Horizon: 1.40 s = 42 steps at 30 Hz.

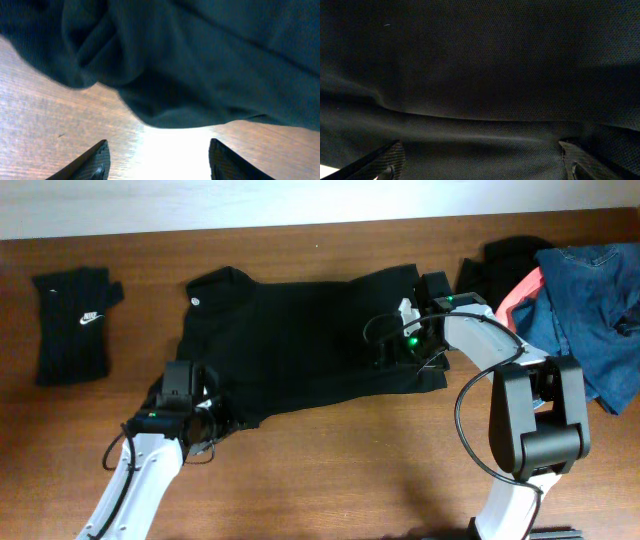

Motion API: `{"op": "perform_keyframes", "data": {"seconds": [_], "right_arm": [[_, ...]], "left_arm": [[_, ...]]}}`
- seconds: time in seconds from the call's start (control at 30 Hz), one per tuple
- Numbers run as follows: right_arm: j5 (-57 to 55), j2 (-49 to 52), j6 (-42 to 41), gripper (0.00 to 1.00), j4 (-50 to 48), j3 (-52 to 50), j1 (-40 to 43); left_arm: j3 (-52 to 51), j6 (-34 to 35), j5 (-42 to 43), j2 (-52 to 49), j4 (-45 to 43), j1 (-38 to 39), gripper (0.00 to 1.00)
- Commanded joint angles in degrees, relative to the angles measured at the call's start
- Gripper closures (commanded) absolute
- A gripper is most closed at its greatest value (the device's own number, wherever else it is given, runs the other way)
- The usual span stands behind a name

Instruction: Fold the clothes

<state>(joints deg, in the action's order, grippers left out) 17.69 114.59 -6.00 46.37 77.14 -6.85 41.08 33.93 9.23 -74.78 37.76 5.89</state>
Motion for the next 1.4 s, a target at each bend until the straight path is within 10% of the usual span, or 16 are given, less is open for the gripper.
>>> {"op": "perform_keyframes", "data": {"seconds": [0.0,1.37], "right_arm": [[-1.4,2.1,1.3,0.04,-1.4,-1.0,0.1],[-1.4,2.1,1.3,0.04,-1.4,-1.0,0.1]], "left_arm": [[-2.3,0.9,-0.5,-0.5,-0.9,-0.4,0.39],[-9.6,5.3,-3.1,-2.4,-17.8,-0.4,0.52]]}}
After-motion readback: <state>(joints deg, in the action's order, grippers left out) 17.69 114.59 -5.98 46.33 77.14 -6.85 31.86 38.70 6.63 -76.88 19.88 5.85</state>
